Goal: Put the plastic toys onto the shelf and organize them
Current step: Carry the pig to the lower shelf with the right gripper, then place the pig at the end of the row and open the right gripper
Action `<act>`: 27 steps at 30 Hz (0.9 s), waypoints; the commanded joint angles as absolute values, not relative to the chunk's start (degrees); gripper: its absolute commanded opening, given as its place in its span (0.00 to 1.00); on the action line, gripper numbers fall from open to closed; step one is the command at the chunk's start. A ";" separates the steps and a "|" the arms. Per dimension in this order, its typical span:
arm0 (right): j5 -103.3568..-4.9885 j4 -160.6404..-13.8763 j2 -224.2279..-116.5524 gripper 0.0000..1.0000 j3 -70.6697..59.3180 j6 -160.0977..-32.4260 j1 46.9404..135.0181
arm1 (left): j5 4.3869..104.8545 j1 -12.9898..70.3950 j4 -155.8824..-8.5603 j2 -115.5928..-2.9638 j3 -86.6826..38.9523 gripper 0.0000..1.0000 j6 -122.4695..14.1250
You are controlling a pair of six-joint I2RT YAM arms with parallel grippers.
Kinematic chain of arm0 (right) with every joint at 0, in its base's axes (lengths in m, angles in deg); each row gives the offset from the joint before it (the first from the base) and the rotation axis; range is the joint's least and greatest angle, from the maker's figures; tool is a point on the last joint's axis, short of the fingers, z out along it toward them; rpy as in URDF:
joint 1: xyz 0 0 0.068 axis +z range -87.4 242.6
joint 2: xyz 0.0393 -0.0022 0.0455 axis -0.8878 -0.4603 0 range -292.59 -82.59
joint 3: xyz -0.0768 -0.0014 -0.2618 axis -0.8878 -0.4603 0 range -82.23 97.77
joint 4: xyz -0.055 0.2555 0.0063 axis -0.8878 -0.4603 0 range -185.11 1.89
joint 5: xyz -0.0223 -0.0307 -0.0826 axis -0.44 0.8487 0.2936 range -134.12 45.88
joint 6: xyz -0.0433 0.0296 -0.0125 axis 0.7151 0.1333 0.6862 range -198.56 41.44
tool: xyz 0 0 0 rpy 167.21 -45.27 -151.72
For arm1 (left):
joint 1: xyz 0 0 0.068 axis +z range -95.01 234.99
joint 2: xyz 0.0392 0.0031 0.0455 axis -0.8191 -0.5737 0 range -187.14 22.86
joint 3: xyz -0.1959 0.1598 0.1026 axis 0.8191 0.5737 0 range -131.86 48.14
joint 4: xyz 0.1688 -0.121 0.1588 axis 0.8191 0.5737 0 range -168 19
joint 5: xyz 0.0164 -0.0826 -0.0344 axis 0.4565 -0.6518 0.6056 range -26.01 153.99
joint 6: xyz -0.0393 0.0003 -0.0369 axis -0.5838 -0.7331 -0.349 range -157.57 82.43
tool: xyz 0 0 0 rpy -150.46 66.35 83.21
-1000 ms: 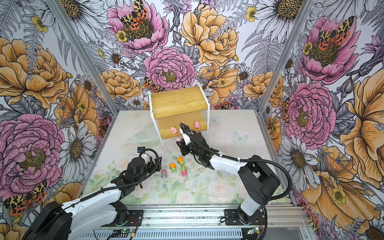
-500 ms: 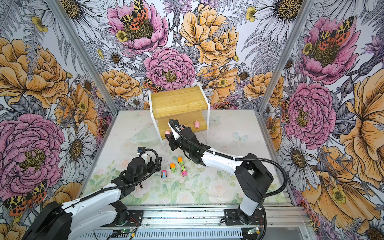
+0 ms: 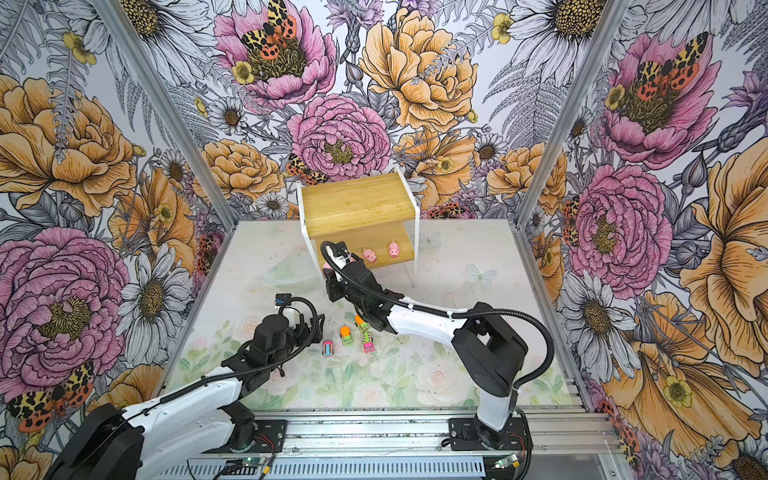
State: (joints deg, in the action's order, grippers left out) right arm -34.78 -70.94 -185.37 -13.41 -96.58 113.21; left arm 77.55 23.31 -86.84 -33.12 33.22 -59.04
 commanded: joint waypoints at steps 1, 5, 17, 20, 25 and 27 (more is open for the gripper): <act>-31.22 -69.95 -187.05 0.27 -11.08 -98.68 113.42 | 76.38 23.97 -87.85 -31.65 33.61 0.99 -58.27; -30.72 -70.13 -188.35 0.27 -9.92 -98.97 113.42 | 76.38 24.04 -87.84 -31.51 33.67 0.99 -58.36; -31.13 -69.09 -191.46 0.27 -7.29 -99.57 113.45 | 76.38 24.10 -87.84 -31.69 33.67 0.99 -58.59; -31.20 -69.54 -192.29 0.27 -5.89 -99.13 113.44 | 76.38 24.10 -87.93 -31.94 33.67 0.99 -58.49; -30.49 -69.56 -193.28 0.26 -4.80 -98.47 113.46 | 76.38 24.06 -87.92 -31.98 33.67 0.99 -58.54; -30.37 -69.63 -193.67 0.27 -4.22 -98.26 113.42 | 76.38 24.05 -87.89 -31.91 33.68 0.99 -58.57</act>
State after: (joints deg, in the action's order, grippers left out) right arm -31.65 -70.74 -192.26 -6.33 -98.64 113.21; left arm 77.38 23.64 -87.06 -32.20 33.22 -59.04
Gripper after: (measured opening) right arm 0.267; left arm 0.988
